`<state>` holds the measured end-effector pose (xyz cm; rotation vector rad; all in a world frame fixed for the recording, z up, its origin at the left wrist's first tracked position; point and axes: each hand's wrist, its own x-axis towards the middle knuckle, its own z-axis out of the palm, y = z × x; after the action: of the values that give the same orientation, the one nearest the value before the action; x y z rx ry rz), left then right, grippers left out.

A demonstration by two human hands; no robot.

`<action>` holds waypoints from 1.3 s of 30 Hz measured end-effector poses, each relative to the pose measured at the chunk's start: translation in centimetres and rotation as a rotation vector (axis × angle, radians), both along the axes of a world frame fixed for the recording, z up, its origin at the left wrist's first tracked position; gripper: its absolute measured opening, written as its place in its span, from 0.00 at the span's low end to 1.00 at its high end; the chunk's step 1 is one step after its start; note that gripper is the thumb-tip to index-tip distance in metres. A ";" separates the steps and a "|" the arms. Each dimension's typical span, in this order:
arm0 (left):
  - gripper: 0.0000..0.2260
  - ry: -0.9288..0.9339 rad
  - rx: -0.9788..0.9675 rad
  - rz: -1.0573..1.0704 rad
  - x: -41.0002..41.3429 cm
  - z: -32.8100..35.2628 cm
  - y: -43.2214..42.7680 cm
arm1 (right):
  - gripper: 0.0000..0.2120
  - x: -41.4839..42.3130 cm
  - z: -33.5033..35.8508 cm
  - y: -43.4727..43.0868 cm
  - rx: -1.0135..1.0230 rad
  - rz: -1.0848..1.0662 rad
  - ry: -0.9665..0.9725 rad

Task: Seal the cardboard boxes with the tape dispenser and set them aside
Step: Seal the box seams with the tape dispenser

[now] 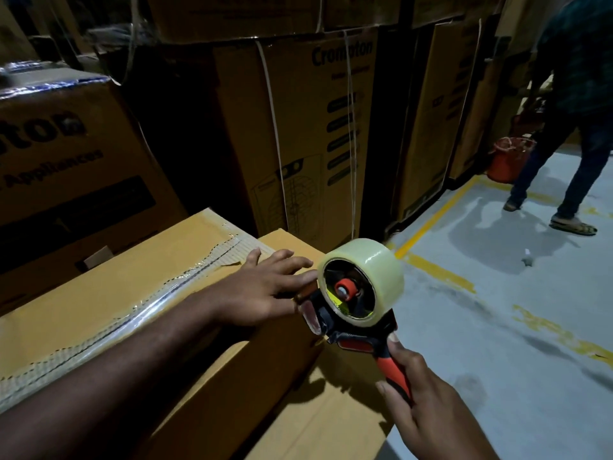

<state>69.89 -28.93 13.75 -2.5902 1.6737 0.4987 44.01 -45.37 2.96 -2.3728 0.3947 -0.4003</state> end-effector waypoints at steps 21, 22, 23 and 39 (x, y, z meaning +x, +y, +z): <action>0.34 -0.171 -0.050 0.218 -1.6 -1.6 -2.9 | 0.27 -0.4 -3.4 -0.5 0.323 0.158 0.338; 0.29 -0.186 -0.037 0.242 -1.9 -1.4 -3.2 | 0.26 -0.3 -3.0 -1.4 0.403 0.181 0.357; 0.24 -0.209 -0.026 0.259 -2.1 -1.2 -3.3 | 0.25 -0.2 -2.4 -2.2 0.508 0.203 0.370; 0.10 -0.476 -0.169 0.504 -6.4 -3.2 8.8 | 0.30 11.1 -1.9 -0.2 1.181 0.275 0.354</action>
<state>63.53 -20.09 10.50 -2.9283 0.9548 -0.2648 55.07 -45.57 1.05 -1.2811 0.3188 0.3356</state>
